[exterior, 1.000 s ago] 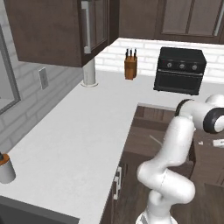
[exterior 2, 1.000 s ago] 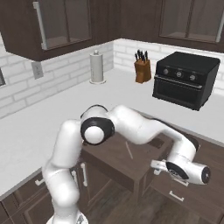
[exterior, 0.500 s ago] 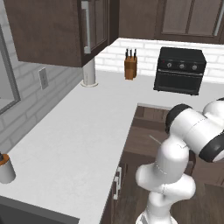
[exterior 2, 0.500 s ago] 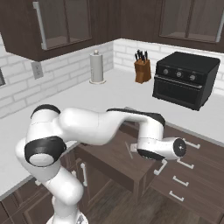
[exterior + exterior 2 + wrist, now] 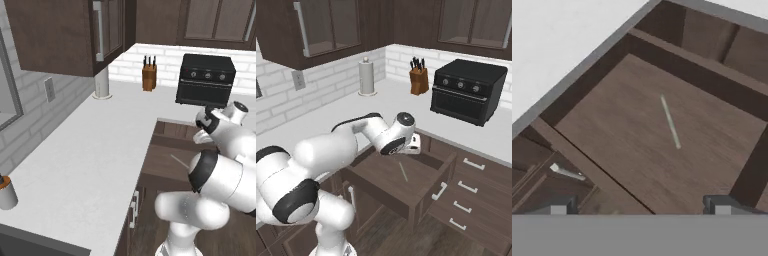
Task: Take a straw from the drawer in front and place it inside the glass cup on the dining counter.
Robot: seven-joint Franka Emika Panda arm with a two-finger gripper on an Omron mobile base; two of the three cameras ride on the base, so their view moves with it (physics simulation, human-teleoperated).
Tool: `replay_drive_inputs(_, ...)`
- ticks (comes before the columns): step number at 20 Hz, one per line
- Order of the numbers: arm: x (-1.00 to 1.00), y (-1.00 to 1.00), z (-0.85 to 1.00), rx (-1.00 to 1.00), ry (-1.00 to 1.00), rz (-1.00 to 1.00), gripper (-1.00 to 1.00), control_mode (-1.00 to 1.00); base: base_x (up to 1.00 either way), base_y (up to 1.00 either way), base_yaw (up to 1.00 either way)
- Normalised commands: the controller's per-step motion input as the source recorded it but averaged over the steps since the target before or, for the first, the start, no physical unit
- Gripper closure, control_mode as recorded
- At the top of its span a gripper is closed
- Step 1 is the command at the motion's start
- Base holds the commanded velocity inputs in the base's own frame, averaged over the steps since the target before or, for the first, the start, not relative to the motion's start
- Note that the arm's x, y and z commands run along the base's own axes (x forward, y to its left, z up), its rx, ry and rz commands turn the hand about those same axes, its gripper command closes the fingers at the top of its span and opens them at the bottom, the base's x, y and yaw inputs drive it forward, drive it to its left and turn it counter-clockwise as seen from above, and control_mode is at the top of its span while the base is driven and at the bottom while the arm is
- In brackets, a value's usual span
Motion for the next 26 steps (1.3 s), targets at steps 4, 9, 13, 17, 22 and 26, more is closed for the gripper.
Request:
replay_drive_inputs(4,0.45,0.28,-0.26,-0.05,0.31,0.0,-1.0,-1.0,0.0,0.0,0.0)
replay_drive_inputs(9,0.5,0.07,-0.39,-0.01,0.24,0.0,-1.0,-1.0,0.0,0.0,0.0)
replay_drive_inputs(13,0.4,0.0,-0.49,-0.02,0.18,0.0,-1.0,-1.0,0.0,0.0,0.0)
replay_drive_inputs(17,0.31,0.0,-0.53,-0.02,0.14,-0.01,-1.0,-1.0,0.0,0.0,0.0)
replay_drive_inputs(22,0.26,0.0,-0.51,0.0,0.11,0.0,-1.0,-1.0,0.0,0.0,0.0)
replay_drive_inputs(26,0.25,0.0,-0.48,0.0,0.05,0.0,-1.0,-1.0,0.0,0.0,0.0)
